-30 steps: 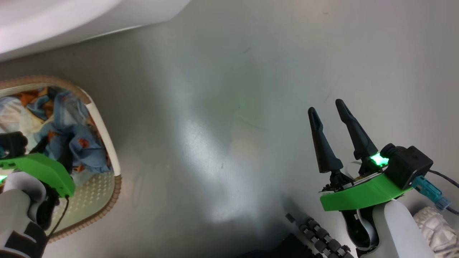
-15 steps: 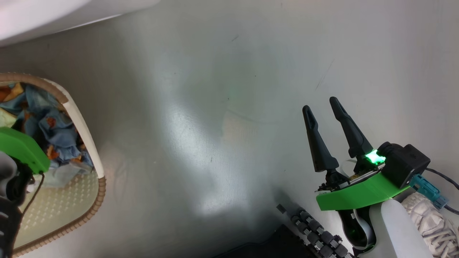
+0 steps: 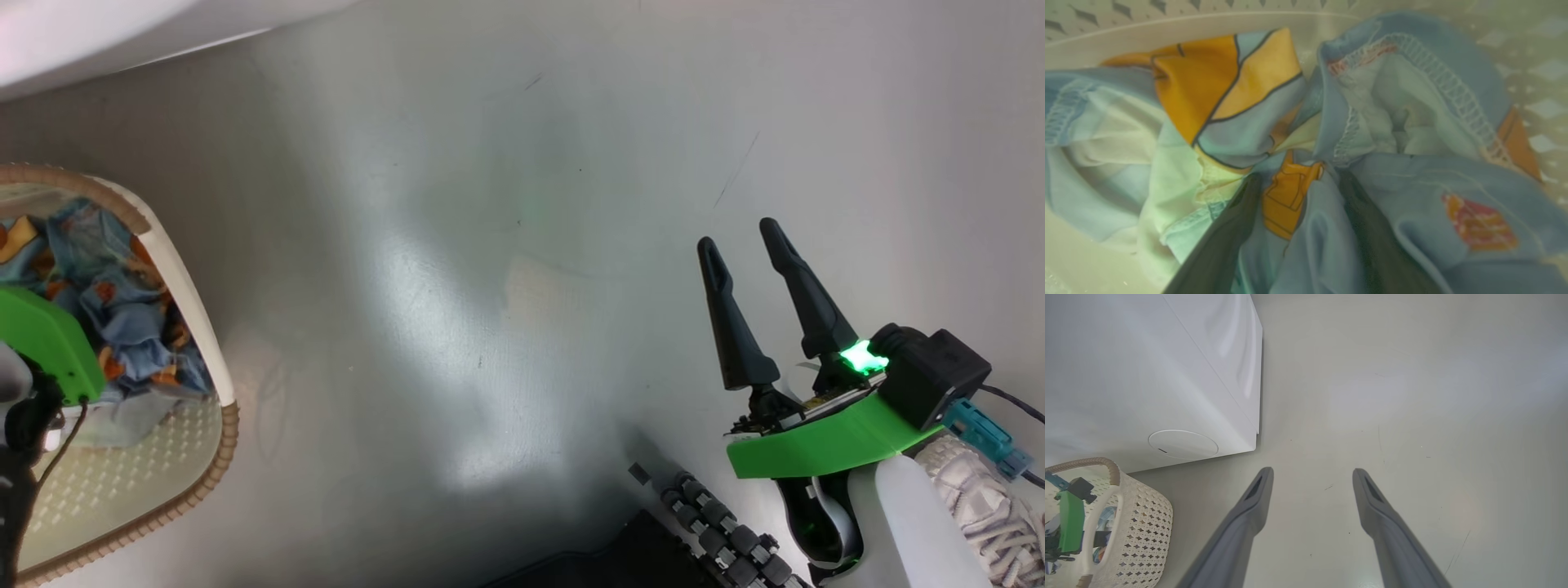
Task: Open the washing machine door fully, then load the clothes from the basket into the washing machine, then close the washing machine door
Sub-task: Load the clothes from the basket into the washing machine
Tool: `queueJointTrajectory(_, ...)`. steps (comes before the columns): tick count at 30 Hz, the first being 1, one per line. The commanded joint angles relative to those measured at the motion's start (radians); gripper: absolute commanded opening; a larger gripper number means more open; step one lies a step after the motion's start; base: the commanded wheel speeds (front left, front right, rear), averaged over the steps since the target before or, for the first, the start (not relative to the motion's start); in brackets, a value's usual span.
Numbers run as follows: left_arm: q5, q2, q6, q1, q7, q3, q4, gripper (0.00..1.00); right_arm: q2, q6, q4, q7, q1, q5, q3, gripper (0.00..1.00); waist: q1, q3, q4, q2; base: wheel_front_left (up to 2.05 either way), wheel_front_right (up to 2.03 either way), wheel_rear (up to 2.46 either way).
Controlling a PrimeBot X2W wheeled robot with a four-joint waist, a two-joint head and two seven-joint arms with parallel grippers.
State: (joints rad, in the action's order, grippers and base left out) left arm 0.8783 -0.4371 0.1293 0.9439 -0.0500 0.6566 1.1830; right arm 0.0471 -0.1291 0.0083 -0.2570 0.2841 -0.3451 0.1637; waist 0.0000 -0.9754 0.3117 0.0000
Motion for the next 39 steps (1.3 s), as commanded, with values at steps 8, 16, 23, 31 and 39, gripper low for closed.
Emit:
queueJointTrajectory(8,0.006,-0.017,0.001,-0.002,0.006,0.012,0.022,0.00,0.003,-0.002,-0.034,-0.005,-0.068,0.017,0.005,1.00,0.0000,0.001,-0.014,0.0000,0.00,0.00,0.00)
queueJointTrajectory(16,0.035,-0.030,0.001,-0.013,0.091,0.008,0.018,0.00,0.003,-0.002,-0.038,-0.005,-0.039,0.011,0.001,1.00,0.0000,0.015,-0.020,0.0000,0.00,0.00,0.00)
queueJointTrajectory(23,0.087,-0.006,0.001,-0.067,0.219,-0.003,-0.041,0.00,0.003,-0.002,-0.028,-0.005,-0.011,0.018,-0.018,1.00,0.0000,0.078,-0.066,0.0000,0.00,0.00,0.00)
queueJointTrajectory(31,0.139,0.033,0.001,-0.147,0.300,-0.008,-0.115,0.00,0.003,-0.002,-0.006,-0.005,0.006,0.050,-0.041,1.00,0.0000,0.176,-0.145,0.0000,0.00,0.00,0.00)
queueJointTrajectory(39,0.121,0.043,0.001,-0.235,0.311,-0.107,-0.259,0.00,0.003,-0.002,0.017,-0.005,0.002,0.078,-0.061,1.00,0.0000,0.282,-0.218,0.0000,0.00,0.00,0.00)
